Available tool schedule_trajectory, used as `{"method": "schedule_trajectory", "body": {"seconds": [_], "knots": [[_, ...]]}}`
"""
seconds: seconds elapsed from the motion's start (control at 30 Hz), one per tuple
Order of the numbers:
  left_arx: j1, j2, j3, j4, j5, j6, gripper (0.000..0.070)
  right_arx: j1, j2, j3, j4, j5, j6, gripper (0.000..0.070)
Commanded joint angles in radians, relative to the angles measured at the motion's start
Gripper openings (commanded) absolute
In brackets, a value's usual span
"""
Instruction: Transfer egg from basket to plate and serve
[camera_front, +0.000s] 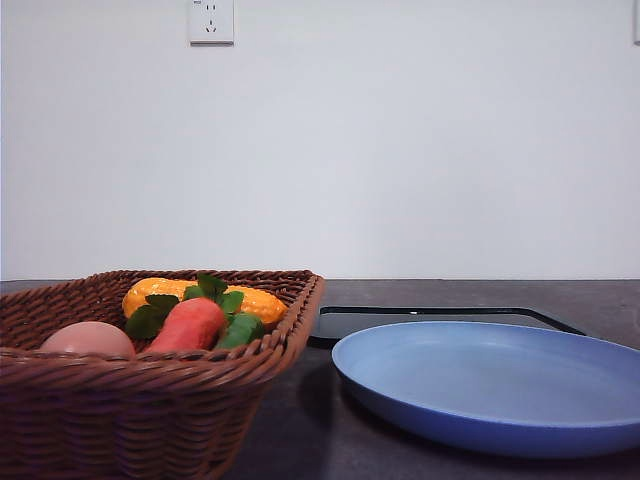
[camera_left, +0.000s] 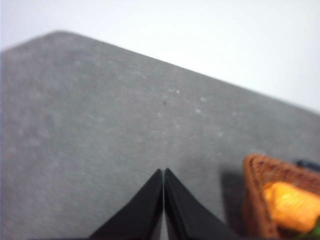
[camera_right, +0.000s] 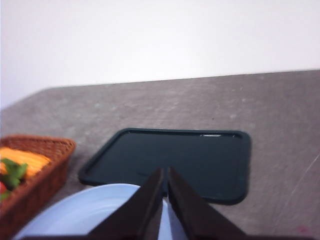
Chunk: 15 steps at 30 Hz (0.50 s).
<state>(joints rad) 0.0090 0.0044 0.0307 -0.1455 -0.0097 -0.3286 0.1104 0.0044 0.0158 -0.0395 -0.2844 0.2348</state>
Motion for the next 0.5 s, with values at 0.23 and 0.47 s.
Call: {"method": "schedule_trajectory", "body": {"seconds": [0.23,0.47], "knots": [[0.001,0.009,0.045,-0.068,0.066,-0.189,0.0000,0.001,0.000,0.046,-0.073,0.081,0.320,0.0000],[0.001,0.108,0.189,-0.152,0.116,-0.172,0.0000,0.000,0.058,0.164,-0.223,0.085,0.315,0.0000]]}}
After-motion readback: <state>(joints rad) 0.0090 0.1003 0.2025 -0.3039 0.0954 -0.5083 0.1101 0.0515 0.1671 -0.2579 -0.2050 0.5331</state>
